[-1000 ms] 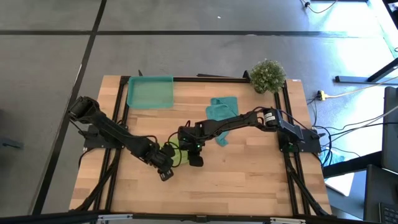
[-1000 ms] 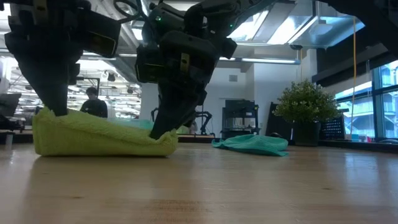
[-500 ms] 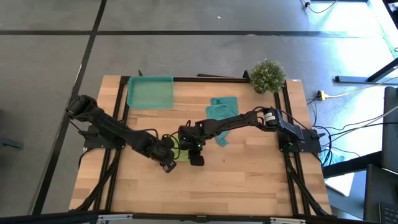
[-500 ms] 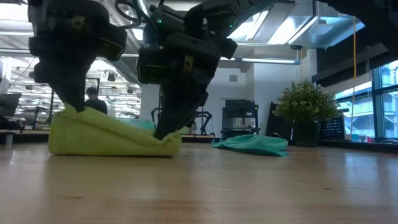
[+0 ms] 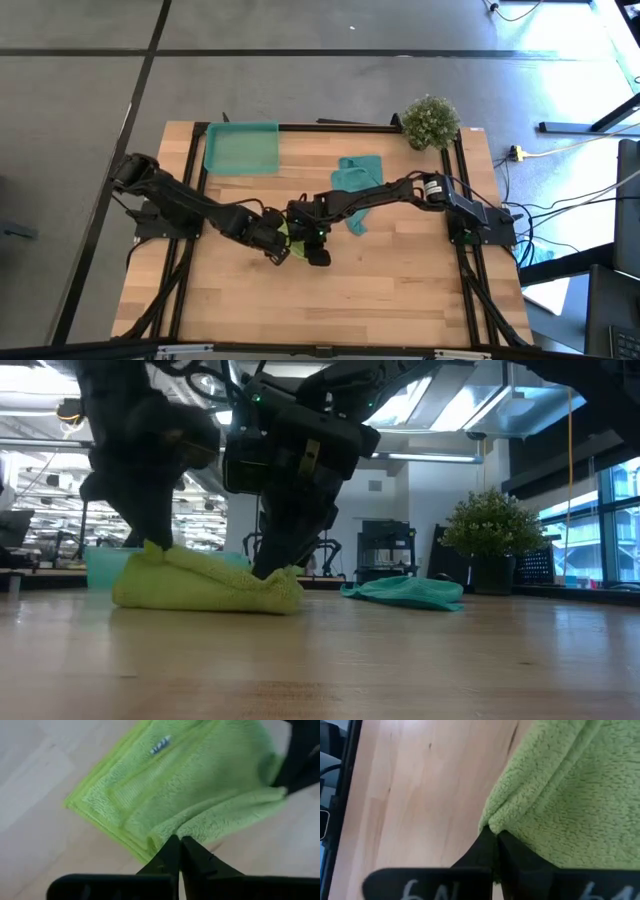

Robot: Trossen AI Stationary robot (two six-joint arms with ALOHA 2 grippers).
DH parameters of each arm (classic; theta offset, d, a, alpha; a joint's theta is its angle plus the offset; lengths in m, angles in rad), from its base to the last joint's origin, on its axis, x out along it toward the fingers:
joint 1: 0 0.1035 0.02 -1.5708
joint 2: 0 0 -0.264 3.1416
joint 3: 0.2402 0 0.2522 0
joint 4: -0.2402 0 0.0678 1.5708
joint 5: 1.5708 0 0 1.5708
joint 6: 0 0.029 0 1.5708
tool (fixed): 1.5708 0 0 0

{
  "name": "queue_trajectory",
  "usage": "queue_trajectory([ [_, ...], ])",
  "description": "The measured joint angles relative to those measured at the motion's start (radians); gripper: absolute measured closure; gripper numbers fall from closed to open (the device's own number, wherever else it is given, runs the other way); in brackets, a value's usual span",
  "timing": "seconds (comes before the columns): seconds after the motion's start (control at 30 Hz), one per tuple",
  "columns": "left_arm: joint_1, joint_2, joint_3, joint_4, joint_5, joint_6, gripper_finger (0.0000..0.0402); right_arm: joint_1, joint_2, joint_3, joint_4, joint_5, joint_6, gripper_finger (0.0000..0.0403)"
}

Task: Roll microfiber towels into tight, uniform cylinder then place into a basket
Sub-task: Roll the green microfiber cloth

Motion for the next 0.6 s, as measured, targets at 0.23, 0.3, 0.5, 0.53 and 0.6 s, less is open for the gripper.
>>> queue_trajectory([
  [0.23, 0.008, 0.085, 0.002, 0.010, -0.005, 0.036, 0.0401, -0.010, 0.001, 0.000, 0.002, -0.064, -0.003, 0.0397],
  [0.3, 0.009, 0.102, 0.003, 0.011, -0.005, 0.038, 0.0401, -0.018, 0.001, 0.000, 0.004, -0.091, -0.003, 0.0397],
  [0.5, 0.009, 0.137, 0.003, 0.024, -0.011, 0.053, 0.0401, -0.032, 0.002, -0.002, 0.000, -0.157, -0.003, 0.0397],
  [0.53, 0.009, 0.142, 0.003, 0.024, -0.010, 0.056, 0.0401, -0.038, 0.002, -0.002, 0.001, -0.180, -0.003, 0.0397],
  [0.6, 0.009, 0.147, 0.002, 0.030, -0.010, 0.067, 0.0401, -0.051, 0.002, -0.002, -0.002, -0.215, -0.001, 0.0397],
])
